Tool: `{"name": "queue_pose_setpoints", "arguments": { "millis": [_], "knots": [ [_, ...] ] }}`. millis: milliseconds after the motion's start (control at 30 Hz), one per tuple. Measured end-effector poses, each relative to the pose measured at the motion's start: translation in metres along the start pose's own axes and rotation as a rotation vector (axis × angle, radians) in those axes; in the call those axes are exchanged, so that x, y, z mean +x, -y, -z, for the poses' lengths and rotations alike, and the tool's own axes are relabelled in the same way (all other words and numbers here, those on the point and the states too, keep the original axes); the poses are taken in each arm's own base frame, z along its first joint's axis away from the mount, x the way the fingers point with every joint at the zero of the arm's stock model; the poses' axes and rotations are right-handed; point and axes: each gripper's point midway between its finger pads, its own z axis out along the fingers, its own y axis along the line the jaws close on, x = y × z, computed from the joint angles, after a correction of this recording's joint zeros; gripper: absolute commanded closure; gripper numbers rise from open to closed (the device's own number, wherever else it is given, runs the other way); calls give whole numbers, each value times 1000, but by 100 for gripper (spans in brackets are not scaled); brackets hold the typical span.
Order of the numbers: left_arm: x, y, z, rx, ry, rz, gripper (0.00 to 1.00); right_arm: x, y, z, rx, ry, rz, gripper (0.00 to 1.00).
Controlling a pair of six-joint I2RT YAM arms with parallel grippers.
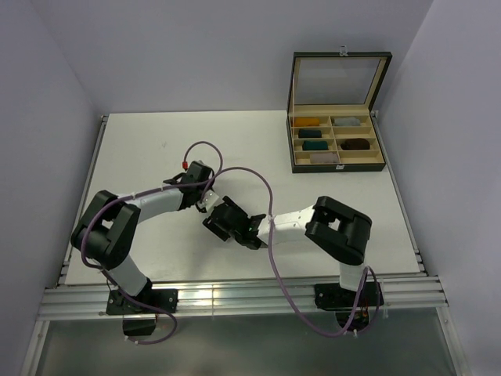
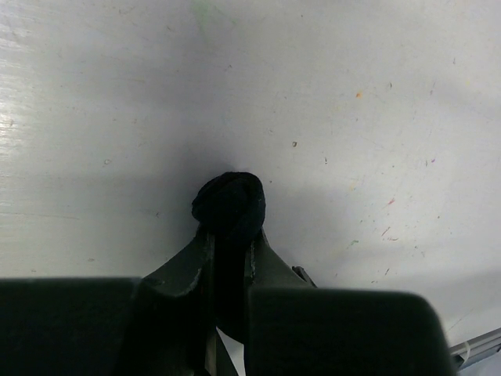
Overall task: Roll the socks
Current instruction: Pick up the sock at the center of the board.
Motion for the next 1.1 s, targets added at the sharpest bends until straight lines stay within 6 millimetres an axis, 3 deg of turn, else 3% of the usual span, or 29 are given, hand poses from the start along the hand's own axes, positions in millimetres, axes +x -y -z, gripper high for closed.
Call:
{"name": "queue_pose_setpoints", "arguments": {
  "millis": [167, 367, 433, 533, 567, 667, 767, 900, 1000, 1067, 1100],
  "knots": [
    [1, 1, -1, 6, -9, 1, 100, -3, 3, -4, 24, 17, 2, 33],
    [1, 0, -1, 18, -28, 14, 100, -5, 4, -12, 51, 31, -6, 44],
    [1, 0, -1, 19, -31, 16, 100, -5, 5, -13, 57, 32, -6, 55],
    [1, 1, -2, 24, -34, 16, 100, -3, 6, -14, 66, 25, -4, 94],
    [0, 1, -2, 26, -33, 17, 100, -4, 6, -14, 69, 24, -5, 100],
    [-1, 1, -2, 28, -29, 20, 97, -4, 6, -14, 72, 17, -5, 100],
    [-2, 1, -2, 28, -28, 20, 85, -4, 6, -13, 66, 12, -16, 100],
    [-1, 0, 1, 24, -36, 24, 55, -1, 6, -7, 44, 0, -52, 100],
    [-1, -4, 8, 12, -46, 32, 43, 5, 6, 2, 25, -10, -84, 100],
    [-13, -9, 18, 5, -25, 57, 39, 11, 7, 10, 21, -29, -99, 100],
    [-23, -11, 24, 3, -4, 74, 32, 14, 8, 13, 22, -41, -105, 100]
  ]
}}
